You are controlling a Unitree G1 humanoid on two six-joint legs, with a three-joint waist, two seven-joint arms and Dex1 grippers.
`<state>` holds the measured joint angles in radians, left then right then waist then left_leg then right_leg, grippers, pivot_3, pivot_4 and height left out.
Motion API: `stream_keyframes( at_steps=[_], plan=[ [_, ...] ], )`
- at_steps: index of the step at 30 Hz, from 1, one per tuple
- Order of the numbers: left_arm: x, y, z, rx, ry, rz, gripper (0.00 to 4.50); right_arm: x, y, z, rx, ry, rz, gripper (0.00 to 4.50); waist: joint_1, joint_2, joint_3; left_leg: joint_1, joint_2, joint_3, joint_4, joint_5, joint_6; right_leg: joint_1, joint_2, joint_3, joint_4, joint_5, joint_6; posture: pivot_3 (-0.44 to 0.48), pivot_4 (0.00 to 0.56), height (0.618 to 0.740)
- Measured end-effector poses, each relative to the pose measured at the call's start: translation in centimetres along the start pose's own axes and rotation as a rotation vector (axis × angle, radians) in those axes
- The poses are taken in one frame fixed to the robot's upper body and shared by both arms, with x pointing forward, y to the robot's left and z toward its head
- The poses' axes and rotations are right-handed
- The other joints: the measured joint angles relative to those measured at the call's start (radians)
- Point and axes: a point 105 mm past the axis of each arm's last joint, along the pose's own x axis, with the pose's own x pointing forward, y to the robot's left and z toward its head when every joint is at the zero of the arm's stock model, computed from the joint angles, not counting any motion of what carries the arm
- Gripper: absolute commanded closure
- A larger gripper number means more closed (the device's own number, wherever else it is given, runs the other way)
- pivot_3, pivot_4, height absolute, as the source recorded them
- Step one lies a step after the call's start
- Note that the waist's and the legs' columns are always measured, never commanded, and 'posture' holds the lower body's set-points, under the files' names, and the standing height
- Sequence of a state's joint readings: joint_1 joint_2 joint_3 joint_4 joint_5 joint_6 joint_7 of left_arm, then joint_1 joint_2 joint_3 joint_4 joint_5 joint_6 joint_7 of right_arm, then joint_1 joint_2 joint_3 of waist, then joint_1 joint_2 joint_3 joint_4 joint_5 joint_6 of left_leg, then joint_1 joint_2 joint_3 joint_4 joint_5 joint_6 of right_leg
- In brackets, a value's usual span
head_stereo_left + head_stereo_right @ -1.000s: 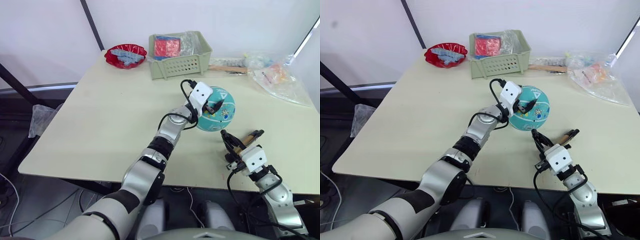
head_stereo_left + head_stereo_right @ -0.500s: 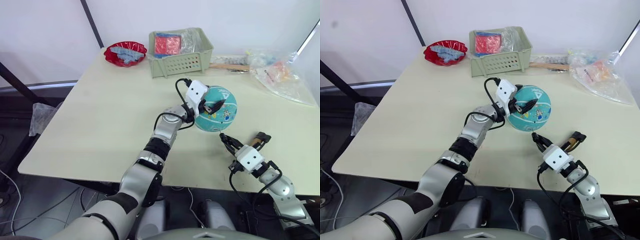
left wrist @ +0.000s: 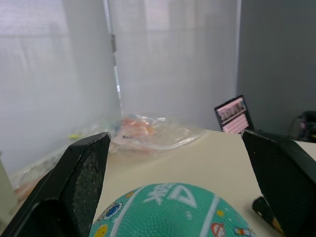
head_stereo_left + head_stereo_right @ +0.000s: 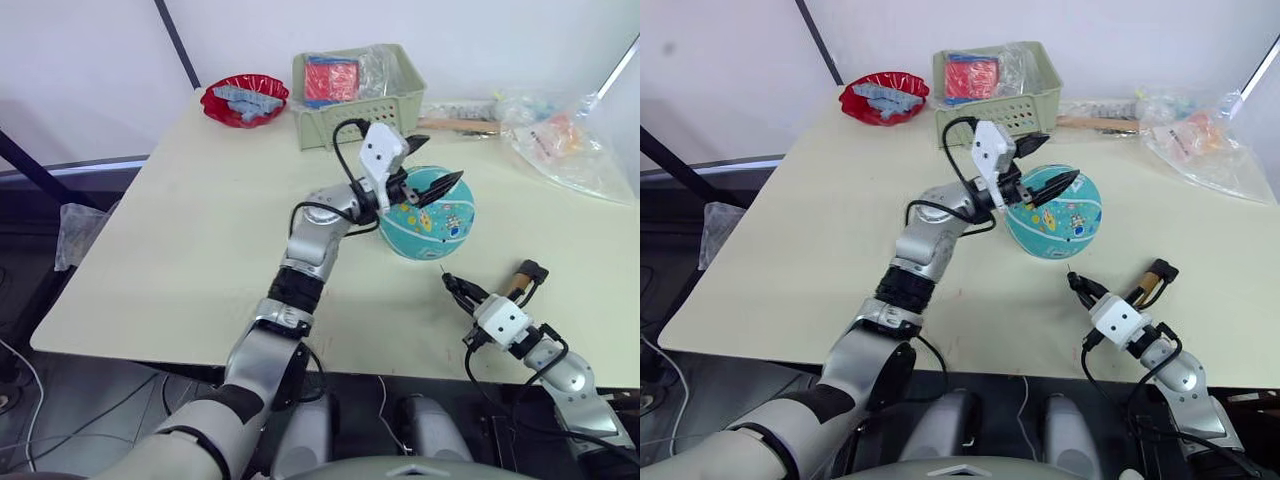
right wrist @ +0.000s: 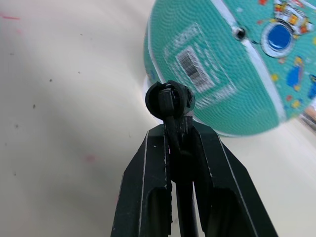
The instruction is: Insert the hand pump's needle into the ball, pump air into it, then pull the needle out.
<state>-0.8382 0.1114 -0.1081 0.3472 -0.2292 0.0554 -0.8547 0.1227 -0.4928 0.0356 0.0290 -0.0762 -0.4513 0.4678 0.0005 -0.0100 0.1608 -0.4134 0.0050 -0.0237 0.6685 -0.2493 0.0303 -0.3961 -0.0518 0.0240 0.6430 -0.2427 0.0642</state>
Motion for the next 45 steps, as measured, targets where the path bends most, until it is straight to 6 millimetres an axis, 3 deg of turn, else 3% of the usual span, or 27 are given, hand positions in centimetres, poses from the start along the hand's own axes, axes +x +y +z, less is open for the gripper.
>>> stream_keyframes(
  at_steps=[8,15,18,21,27,39,40,42,45],
  plan=[
    [-7.5,-0.4,-0.5,-0.037,0.108,-0.130,0.00,-0.4,-0.8,-1.0,-0.013,0.023,-0.011,4.45,-0.010,0.001,0.001,0.000,0.001,0.000,0.001,0.000,0.000,0.000,0.000,0.000,0.001,0.000,0.000,0.000,0.150,0.735],
    [-11.1,-1.4,0.0,-0.077,0.132,-0.190,0.00,-0.6,-1.9,-1.7,-0.026,0.048,-0.048,4.45,-0.010,0.002,0.001,0.001,0.002,0.001,0.001,0.000,0.000,0.000,0.000,0.001,0.002,0.000,0.000,0.000,0.150,0.735],
    [-14.5,-2.4,-0.9,-0.127,0.202,-0.209,0.00,-0.6,-2.9,-2.4,-0.032,0.069,-0.077,4.45,-0.018,0.003,0.001,0.002,0.002,0.002,0.001,0.000,0.000,0.000,0.000,0.003,0.002,0.000,-0.001,0.000,0.150,0.735],
    [-16.5,-3.0,-1.2,-0.156,0.244,-0.214,0.00,-0.7,-4.0,-2.8,-0.039,0.086,-0.109,4.45,-0.014,0.003,0.002,0.002,0.003,0.003,0.001,0.000,0.000,0.000,-0.001,0.003,0.003,-0.001,-0.002,0.000,0.150,0.735],
    [-18.1,-3.9,-1.2,-0.175,0.271,-0.229,0.00,-0.1,-5.0,-2.9,-0.043,0.086,-0.132,4.45,-0.008,0.003,0.002,0.002,0.002,0.010,0.001,-0.001,0.001,-0.002,-0.004,0.009,0.002,0.000,0.001,0.000,0.150,0.735],
    [-19.7,-4.3,-1.6,-0.192,0.291,-0.170,0.00,-0.1,-6.0,-3.4,-0.018,0.099,-0.170,4.45,-0.017,0.002,0.002,0.005,0.002,0.044,0.001,-0.007,0.011,-0.016,-0.002,0.046,0.005,0.005,0.010,0.000,0.150,0.735],
    [-19.7,-4.3,-1.6,-0.193,0.291,-0.170,0.00,-0.1,-6.0,-3.4,-0.016,0.099,-0.170,3.65,-0.017,0.001,0.002,0.006,0.002,0.046,0.001,-0.007,0.012,-0.016,-0.002,0.048,0.005,0.005,0.011,0.000,0.150,0.735],
    [-19.7,-4.3,-1.6,-0.190,0.290,-0.169,0.00,-0.2,-6.0,-3.5,-0.005,0.104,-0.165,3.15,-0.018,-0.002,0.002,0.009,0.002,0.053,0.002,-0.009,0.014,-0.016,-0.002,0.054,0.005,0.005,0.011,0.000,0.150,0.735],
    [-19.7,-4.4,-1.6,-0.182,0.286,-0.170,0.00,-1.0,-5.9,-3.5,0.010,0.116,-0.143,1.81,-0.017,-0.002,0.002,0.011,0.003,0.058,0.002,-0.010,0.017,-0.016,-0.002,0.058,0.005,0.005,0.012,0.000,0.150,0.735]
  ],
)
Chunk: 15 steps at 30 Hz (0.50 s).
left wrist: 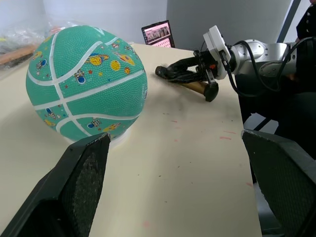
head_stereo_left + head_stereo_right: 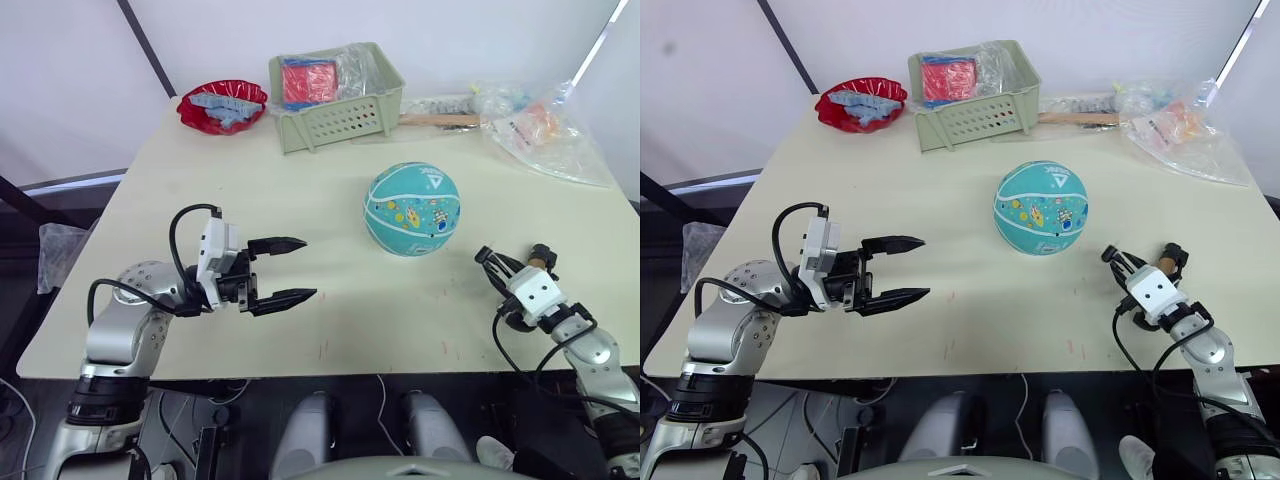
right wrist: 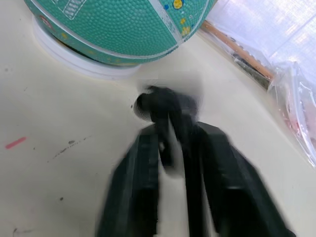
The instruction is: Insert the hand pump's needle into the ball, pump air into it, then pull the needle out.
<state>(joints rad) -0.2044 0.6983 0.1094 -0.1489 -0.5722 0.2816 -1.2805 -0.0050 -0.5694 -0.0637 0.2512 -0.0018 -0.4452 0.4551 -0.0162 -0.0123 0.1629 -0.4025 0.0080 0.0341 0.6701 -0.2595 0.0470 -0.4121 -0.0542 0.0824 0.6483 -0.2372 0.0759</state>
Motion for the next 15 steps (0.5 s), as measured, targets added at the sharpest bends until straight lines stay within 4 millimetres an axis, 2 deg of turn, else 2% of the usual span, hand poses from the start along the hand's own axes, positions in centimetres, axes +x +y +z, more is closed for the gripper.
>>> stream_keyframes(
  at_steps=[4,9,15],
  plan=[
    [0.0,0.0,0.0,0.004,-0.003,-0.001,0.00,-1.2,-0.7,0.7,0.017,0.000,0.024,0.03,-0.002,-0.002,0.000,0.004,0.002,0.011,0.000,-0.002,0.003,0.000,0.000,0.005,0.000,0.003,0.005,0.000,0.150,0.735],
    [0.1,0.0,0.1,0.013,-0.008,-0.003,0.00,-2.6,-0.7,1.6,0.053,0.036,0.118,0.03,-0.005,-0.003,0.000,0.005,0.002,0.018,0.001,-0.004,0.006,-0.001,0.000,0.013,-0.002,0.003,0.006,0.000,0.150,0.735],
    [0.1,0.3,0.0,0.020,-0.017,0.001,0.00,-3.9,0.1,1.4,0.057,0.131,0.266,0.03,-0.003,-0.005,0.000,0.005,0.002,0.020,0.004,-0.005,0.008,0.000,0.000,0.014,-0.003,0.005,0.008,0.000,0.150,0.735]
  ],
)
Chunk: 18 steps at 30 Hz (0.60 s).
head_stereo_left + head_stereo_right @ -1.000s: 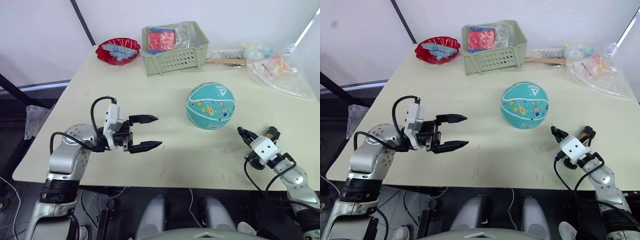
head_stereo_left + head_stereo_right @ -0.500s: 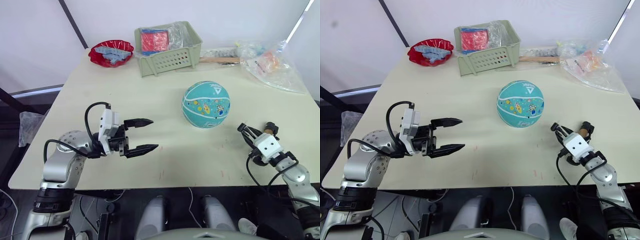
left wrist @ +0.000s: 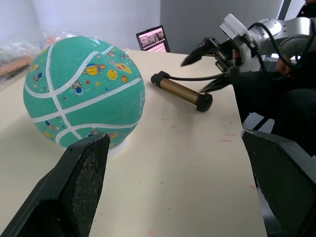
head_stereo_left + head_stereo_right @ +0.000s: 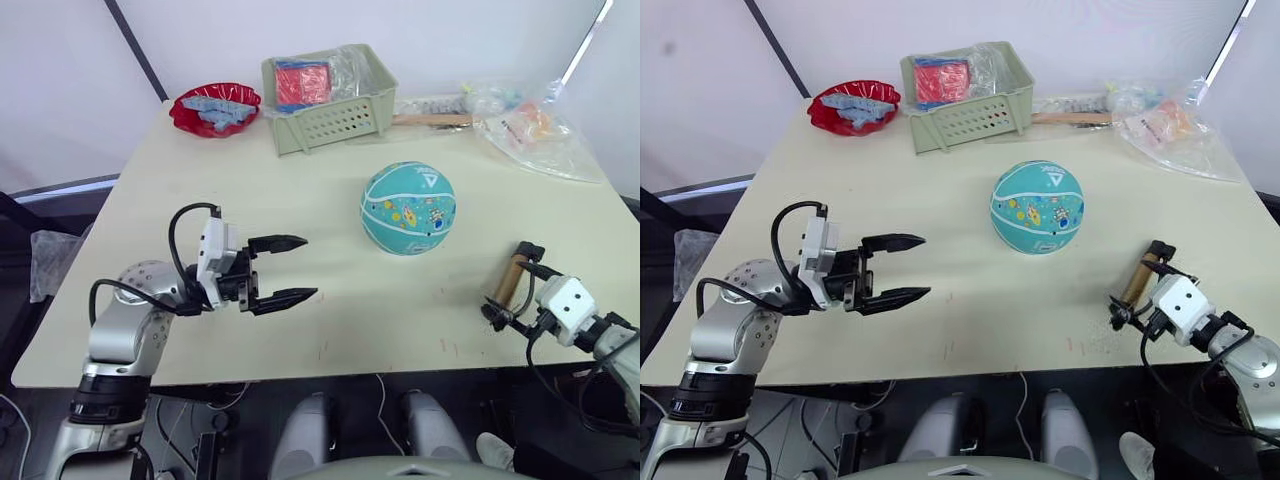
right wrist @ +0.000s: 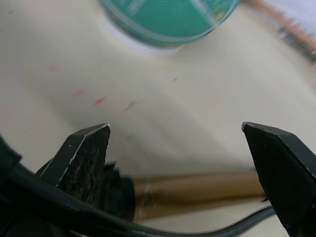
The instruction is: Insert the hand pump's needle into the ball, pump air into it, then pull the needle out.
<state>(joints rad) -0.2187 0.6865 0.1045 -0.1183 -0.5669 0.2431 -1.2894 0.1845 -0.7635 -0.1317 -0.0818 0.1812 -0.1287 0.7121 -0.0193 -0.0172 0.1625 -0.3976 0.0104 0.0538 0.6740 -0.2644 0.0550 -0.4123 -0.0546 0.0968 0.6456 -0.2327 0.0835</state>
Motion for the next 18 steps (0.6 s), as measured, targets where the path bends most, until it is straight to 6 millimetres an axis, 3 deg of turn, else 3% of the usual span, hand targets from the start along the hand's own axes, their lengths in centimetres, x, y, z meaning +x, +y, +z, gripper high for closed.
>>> stream_keyframes(
  at_steps=[18],
  plan=[
    [0.4,-0.1,-0.5,0.006,-0.004,-0.019,0.00,-1.5,0.6,-0.6,-0.024,0.222,0.232,0.03,0.004,-0.001,0.000,-0.002,0.001,-0.006,0.001,0.000,0.000,0.001,0.001,-0.006,-0.001,0.001,0.001,0.000,0.150,0.735]
  ],
)
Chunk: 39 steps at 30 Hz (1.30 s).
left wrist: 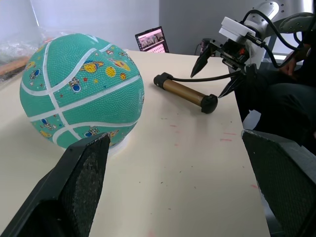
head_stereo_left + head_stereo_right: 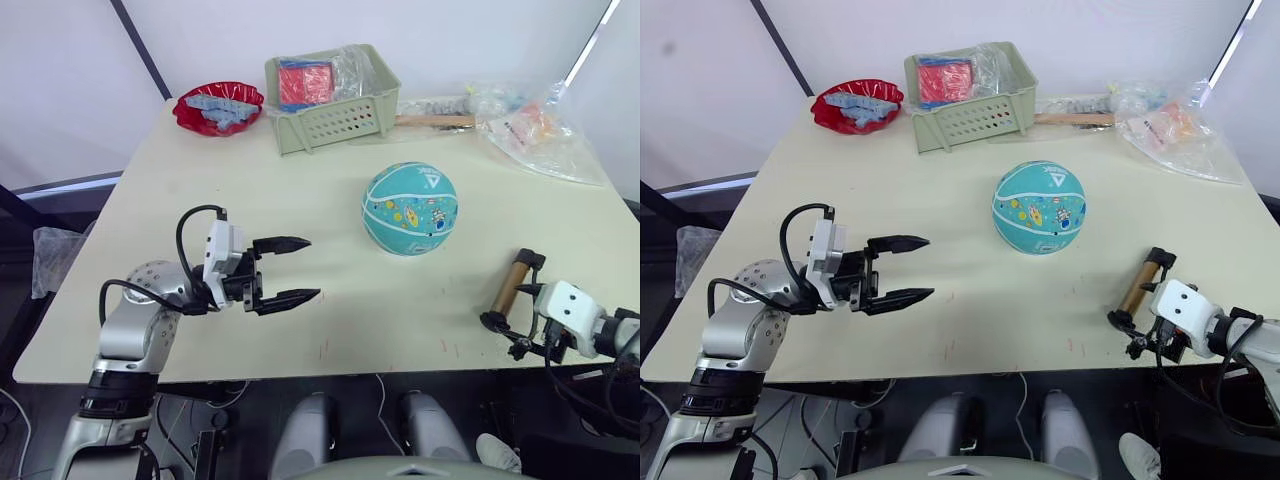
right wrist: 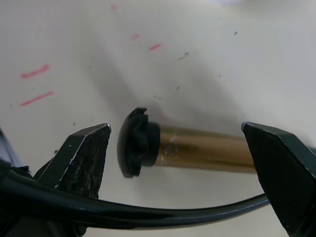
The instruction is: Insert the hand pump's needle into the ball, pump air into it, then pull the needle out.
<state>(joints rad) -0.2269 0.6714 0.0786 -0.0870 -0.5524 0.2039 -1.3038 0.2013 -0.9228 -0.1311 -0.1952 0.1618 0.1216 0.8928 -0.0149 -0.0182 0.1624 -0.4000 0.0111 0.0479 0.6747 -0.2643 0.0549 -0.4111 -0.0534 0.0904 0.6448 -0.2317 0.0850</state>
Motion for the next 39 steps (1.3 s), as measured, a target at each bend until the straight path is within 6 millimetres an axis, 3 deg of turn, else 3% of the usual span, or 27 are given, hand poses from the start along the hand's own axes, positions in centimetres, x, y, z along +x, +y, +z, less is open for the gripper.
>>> stream_keyframes(
  at_steps=[15,25,32,39],
  plan=[
    [-0.1,0.1,-0.2,-0.002,-0.003,0.007,0.00,0.0,-0.1,-2.3,-0.226,0.185,0.002,0.03,0.000,0.000,0.000,0.000,0.000,0.000,0.000,0.000,0.000,0.000,0.000,0.000,0.000,0.000,-0.001,0.000,0.150,0.735],
    [-0.1,0.1,-0.2,-0.005,-0.008,0.009,0.00,1.4,-0.8,-2.2,-0.281,0.166,-0.087,0.03,-0.001,-0.001,0.000,0.000,0.000,0.000,0.000,0.000,0.000,0.000,0.000,0.000,0.000,0.000,-0.001,0.000,0.150,0.735],
    [0.0,0.1,-0.2,-0.005,-0.014,0.010,0.00,3.4,-1.0,-0.3,-0.255,0.066,-0.173,0.03,-0.002,-0.001,0.000,0.000,0.000,0.000,0.000,0.000,0.000,0.000,0.000,0.000,0.000,0.000,-0.001,0.000,0.150,0.735],
    [0.2,0.1,-0.3,-0.007,-0.019,0.010,0.00,4.6,-2.8,0.8,-0.224,0.036,-0.274,0.03,0.000,-0.001,0.000,-0.001,0.000,-0.001,0.001,0.000,0.000,0.000,0.000,-0.001,0.000,0.000,0.000,0.000,0.150,0.735]
  ],
)
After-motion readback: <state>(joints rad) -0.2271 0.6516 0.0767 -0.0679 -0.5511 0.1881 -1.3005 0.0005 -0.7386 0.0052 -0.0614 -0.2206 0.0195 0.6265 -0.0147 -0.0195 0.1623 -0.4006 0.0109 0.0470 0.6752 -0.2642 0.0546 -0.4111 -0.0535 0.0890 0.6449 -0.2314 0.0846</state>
